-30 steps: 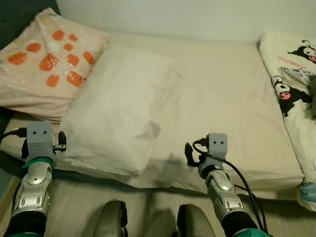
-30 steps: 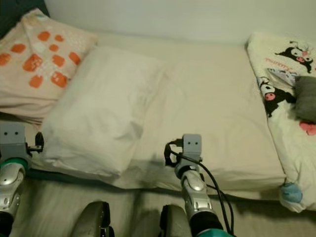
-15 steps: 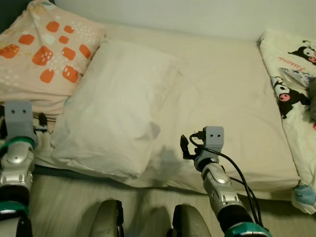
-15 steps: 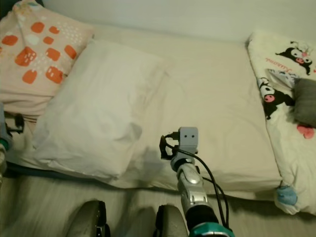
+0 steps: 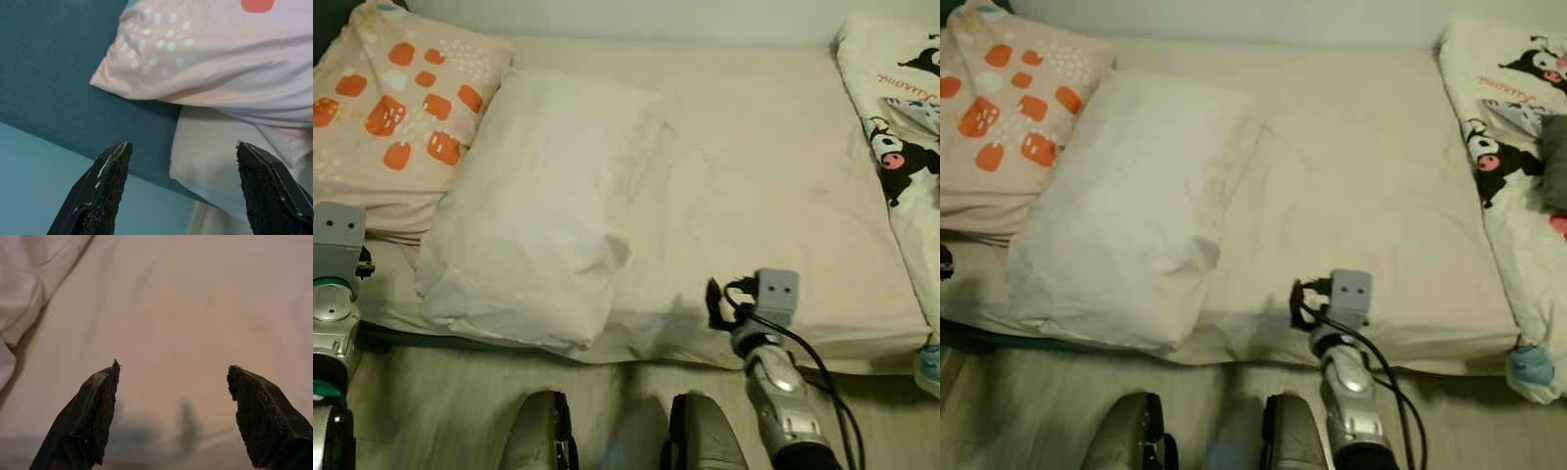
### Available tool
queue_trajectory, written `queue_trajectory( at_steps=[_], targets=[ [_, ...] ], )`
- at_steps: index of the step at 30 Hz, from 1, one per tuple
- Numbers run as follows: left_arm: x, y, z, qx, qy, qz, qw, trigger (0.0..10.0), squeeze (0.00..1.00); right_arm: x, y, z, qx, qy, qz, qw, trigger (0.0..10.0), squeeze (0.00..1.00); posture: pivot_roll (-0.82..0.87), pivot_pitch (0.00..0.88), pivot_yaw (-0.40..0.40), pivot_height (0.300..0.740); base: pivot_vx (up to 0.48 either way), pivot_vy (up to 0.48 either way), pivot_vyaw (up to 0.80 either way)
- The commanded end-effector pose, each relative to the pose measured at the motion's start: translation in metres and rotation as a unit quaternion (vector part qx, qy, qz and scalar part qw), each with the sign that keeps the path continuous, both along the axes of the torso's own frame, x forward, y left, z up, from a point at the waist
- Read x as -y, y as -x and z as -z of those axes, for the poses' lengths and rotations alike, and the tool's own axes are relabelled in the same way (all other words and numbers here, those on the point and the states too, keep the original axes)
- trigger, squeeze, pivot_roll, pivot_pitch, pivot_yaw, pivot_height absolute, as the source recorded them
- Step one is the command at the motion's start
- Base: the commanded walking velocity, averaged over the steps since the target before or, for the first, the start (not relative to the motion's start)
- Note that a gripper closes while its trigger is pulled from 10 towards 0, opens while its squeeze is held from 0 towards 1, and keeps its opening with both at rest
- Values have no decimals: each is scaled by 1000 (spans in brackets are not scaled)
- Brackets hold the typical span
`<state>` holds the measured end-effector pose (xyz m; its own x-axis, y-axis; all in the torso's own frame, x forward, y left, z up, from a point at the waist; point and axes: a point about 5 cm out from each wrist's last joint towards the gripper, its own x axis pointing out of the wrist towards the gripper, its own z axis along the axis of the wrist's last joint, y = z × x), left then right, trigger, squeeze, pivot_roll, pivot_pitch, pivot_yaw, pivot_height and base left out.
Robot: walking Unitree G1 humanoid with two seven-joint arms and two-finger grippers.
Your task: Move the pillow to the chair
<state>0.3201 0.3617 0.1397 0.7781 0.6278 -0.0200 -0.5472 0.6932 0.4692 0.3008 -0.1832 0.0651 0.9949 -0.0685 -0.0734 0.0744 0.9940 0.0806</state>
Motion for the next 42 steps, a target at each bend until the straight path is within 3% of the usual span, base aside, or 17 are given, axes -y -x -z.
queue_trajectory(
  at_steps=[1,4,7,13,21,24,26,28,29,30,32,33,35,37,38,39,42],
  targets=[
    [-4,4,4,4,36,1,999,10000,0,2,6,3,-5,-9,2,1000,10000,0,-69,210,78,634,0,0,0],
    [6,-3,8,6,75,39,996,10000,0,3,10,-1,2,-12,-2,1000,10000,0,-78,220,69,634,0,0,0],
    [34,-14,22,-9,129,108,986,10000,0,0,14,-5,3,-9,-20,1000,10000,0,-95,236,45,634,0,0,0],
    [49,-15,34,-21,145,134,980,10000,0,-4,16,-11,1,1,-45,999,10000,0,-119,266,3,634,0,0,0],
    [35,-4,38,-32,134,135,981,10000,0,3,18,-14,-16,18,-70,997,10000,0,-119,285,-62,634,0,0,0],
    [37,-2,44,-38,169,158,972,10000,0,2,18,-15,-20,22,-77,997,10000,0,-123,289,-82,634,0,0,0],
    [58,-6,55,-46,230,211,949,10000,0,1,18,-15,-23,24,-82,996,10000,0,-121,289,-90,634,0,0,0],
    [65,-7,58,-46,248,227,941,10000,0,0,18,-16,-25,24,-83,996,10000,0,-120,289,-91,634,0,0,0],
    [80,-11,62,-44,288,255,922,10000,0,0,17,-16,-25,25,-84,996,10000,0,-121,288,-91,634,0,0,0],
    [80,-11,62,-44,288,255,922,10000,0,0,17,-16,-25,25,-84,996,10000,0,-121,288,-91,634,0,0,0],
    [98,-15,66,-38,337,292,894,10000,0,0,17,-17,-26,25,-85,996,10000,0,-121,288,-91,634,0,0,0],
    [98,-15,66,-38,337,292,894,10000,0,0,17,-17,-26,25,-85,996,10000,0,-121,288,-91,634,0,0,0],
    [159,-25,70,-36,410,398,820,10000,0,2,13,-21,-20,25,-77,997,10000,0,-112,277,-66,634,0,0,0],
    [203,-30,66,-26,447,461,766,10000,0,5,11,-25,-13,24,-66,997,10000,0,-107,272,-54,634,0,0,0],
    [211,-31,65,-22,453,471,756,10000,0,6,10,-26,-12,23,-63,998,10000,0,-107,272,-54,634,0,0,0],
    [211,-31,65,-22,453,471,756,10000,0,6,10,-26,-12,23,-63,998,10000,0,-107,272,-54,634,0,0,0],
    [252,-29,56,-6,491,540,683,10000,0,13,5,-30,-6,20,-43,999,10000,0,-96,264,-29,634,0,0,0]
  ],
)
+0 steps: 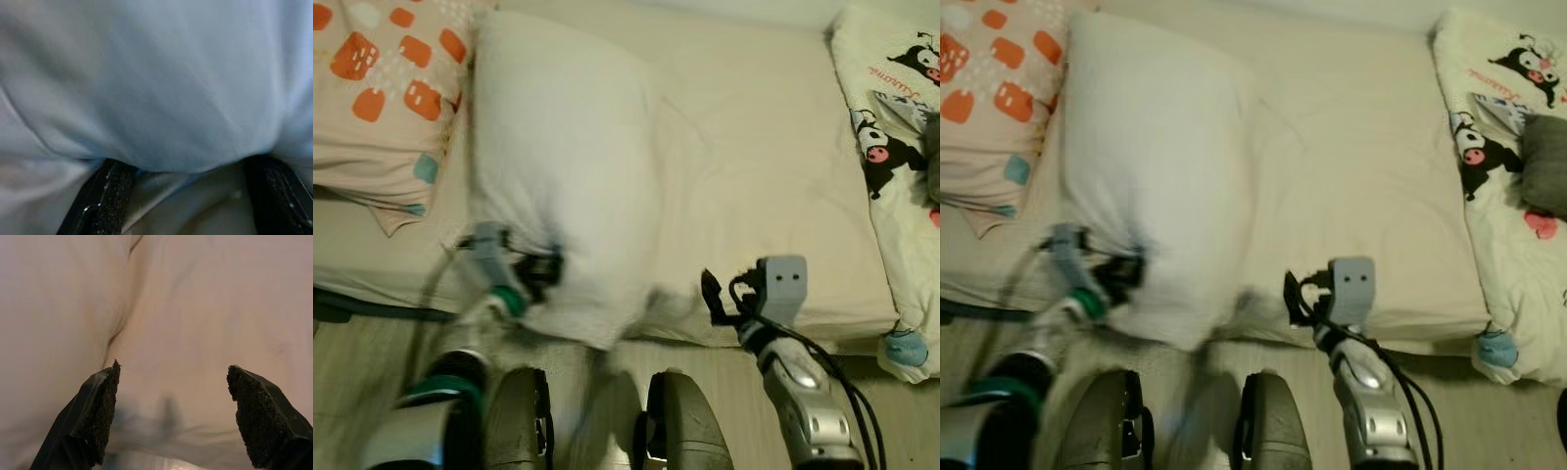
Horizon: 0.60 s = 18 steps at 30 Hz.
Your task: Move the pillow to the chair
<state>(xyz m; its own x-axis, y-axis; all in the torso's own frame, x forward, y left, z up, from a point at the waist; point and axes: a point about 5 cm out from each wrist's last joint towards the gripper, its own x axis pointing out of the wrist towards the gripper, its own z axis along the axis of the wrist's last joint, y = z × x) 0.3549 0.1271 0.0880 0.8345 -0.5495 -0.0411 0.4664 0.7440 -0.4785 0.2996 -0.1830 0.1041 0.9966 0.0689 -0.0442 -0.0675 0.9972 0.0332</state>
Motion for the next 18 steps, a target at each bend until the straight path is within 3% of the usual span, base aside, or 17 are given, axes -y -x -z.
queue_trajectory(
  at_steps=[1,3,5,9,12,13,17,18],
  targets=[
    [18,6,4,-7,19,52,998,10000,0,13,4,9,-20,-3,27,999,10000,0,-96,264,-29,634,0,0,0],
    [38,11,-3,12,53,101,993,10000,0,16,1,8,-16,-5,34,999,10000,0,-81,258,-21,634,0,0,0],
    [48,15,-9,27,73,129,989,10000,0,16,-2,6,-14,-7,36,999,10000,0,-71,255,-18,634,0,0,0],
    [48,19,-12,37,74,141,987,10000,0,14,-4,6,-13,-10,35,999,10000,0,-59,247,-17,634,0,0,0],
    [27,39,-2,45,28,147,988,10000,0,4,-8,6,-12,-18,25,999,10000,0,-39,239,-21,634,0,0,0],
    [27,39,-2,45,28,147,988,10000,0,4,-8,6,-12,-18,25,999,10000,0,-39,239,-21,634,0,0,0],
    [-13,64,0,47,-16,111,993,10000,0,-9,-11,10,-16,-26,8,999,10000,0,-3,230,-38,634,0,0,0],
    [-13,64,0,47,-16,111,993,10000,0,-9,-11,10,-16,-26,8,999,10000,0,-3,230,-38,634,0,0,0]
  ],
)
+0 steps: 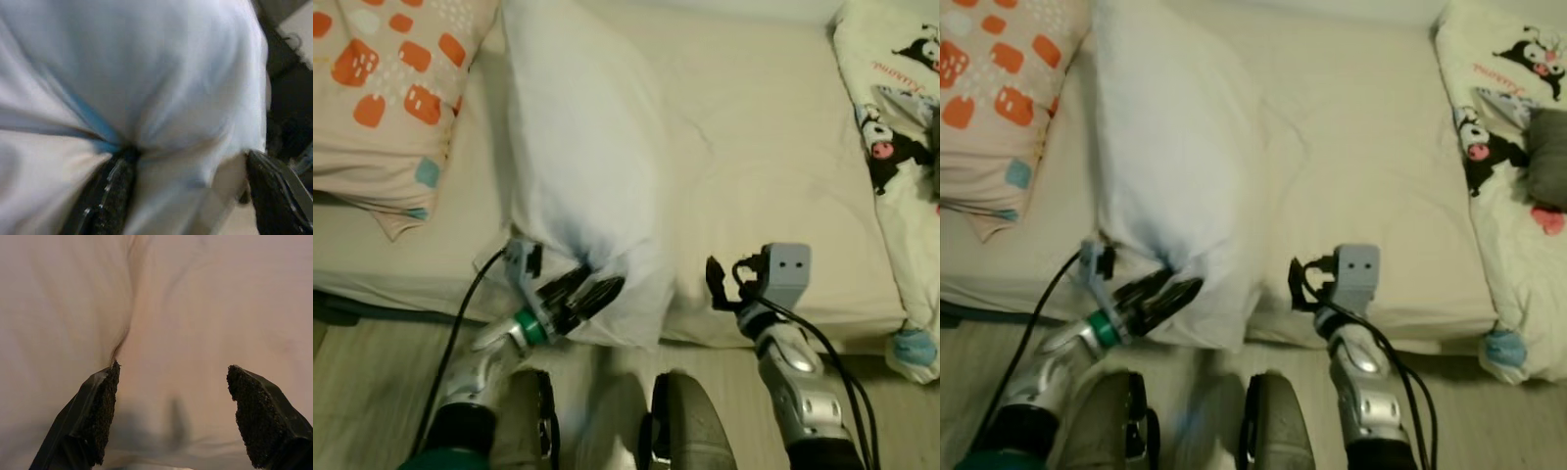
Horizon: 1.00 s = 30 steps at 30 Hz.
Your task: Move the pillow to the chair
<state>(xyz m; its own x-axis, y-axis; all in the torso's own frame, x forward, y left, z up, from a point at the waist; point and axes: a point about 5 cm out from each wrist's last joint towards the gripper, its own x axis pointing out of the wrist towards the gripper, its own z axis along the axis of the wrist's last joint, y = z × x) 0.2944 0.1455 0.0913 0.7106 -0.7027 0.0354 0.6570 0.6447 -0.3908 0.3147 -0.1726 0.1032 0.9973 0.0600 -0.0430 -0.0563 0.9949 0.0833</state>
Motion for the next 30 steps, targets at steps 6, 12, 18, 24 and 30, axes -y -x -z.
queue_trajectory(
  at_steps=[6,12,18,24,30],
  targets=[
    [-41,21,-27,28,-15,-62,998,10000,0,-13,0,15,-22,-8,-18,1000,10000,0,46,218,-62,634,0,0,0],
    [-98,23,-78,92,-12,-166,982,10000,0,-28,-6,16,-24,-13,-38,999,10000,0,73,208,-68,634,0,0,0],
    [-130,24,-100,112,8,-236,965,10000,0,-30,-7,18,-24,-14,-40,999,10000,0,78,202,-63,634,0,0,0],
    [-136,32,-112,123,15,-225,966,10000,0,-26,-6,21,-27,-11,-34,999,10000,0,87,195,-55,634,0,0,0],
    [-154,22,-91,77,-83,-322,940,10000,0,-22,-8,28,-43,-21,-22,999,10000,0,95,206,-51,634,0,0,0]
  ],
)
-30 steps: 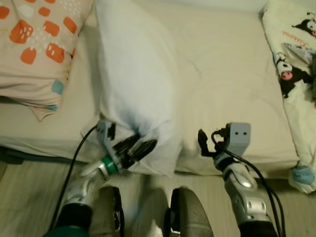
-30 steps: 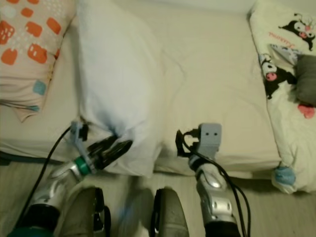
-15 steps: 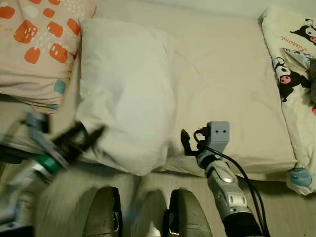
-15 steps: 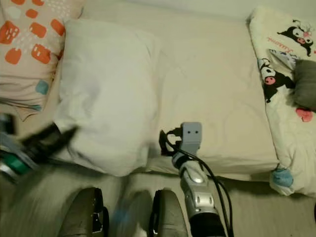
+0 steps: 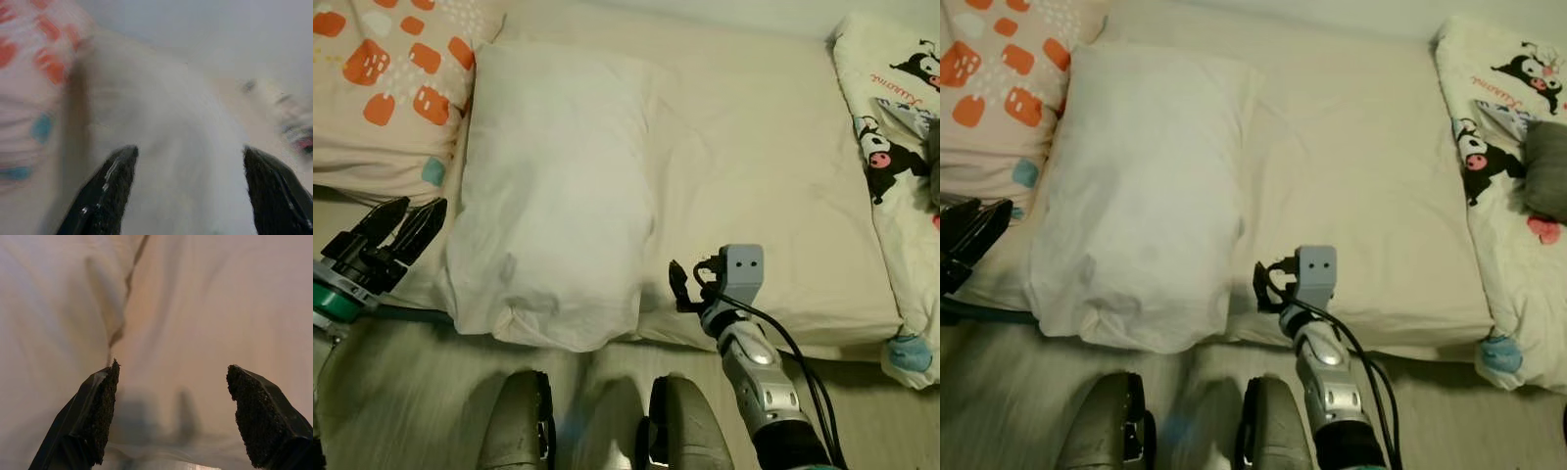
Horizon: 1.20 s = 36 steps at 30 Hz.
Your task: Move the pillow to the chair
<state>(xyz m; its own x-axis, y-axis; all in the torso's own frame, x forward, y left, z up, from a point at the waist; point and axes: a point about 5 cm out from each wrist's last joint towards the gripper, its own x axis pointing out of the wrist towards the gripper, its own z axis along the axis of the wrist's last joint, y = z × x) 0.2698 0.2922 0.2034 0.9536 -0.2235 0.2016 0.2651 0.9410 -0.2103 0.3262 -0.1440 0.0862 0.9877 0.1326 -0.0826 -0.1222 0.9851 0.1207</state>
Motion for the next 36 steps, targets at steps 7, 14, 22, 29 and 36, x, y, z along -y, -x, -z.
queue_trajectory(
  at_steps=[7,14,22,29,36],
  targets=[
    [-51,-19,74,-147,-68,-299,940,10000,1000,4,-14,19,-71,-48,54,995,10000,0,91,226,-47,634,0,0,0],
    [-45,-25,88,-144,-21,-290,946,10000,1000,-9,-26,13,-92,-172,56,979,10000,1000,78,242,-48,634,0,0,0],
    [-15,-52,92,-120,55,-226,965,10000,1000,-27,-27,19,-124,-310,70,940,10000,1000,59,257,-46,634,0,0,0],
    [9,-69,94,-128,59,-169,975,10000,1000,-38,-24,25,-136,-398,88,903,10000,1000,41,286,-49,634,0,0,0],
    [35,-73,110,-165,76,-100,978,10000,1000,-65,-22,21,-146,-486,50,860,10000,1000,39,294,-53,634,0,0,0]
  ],
)
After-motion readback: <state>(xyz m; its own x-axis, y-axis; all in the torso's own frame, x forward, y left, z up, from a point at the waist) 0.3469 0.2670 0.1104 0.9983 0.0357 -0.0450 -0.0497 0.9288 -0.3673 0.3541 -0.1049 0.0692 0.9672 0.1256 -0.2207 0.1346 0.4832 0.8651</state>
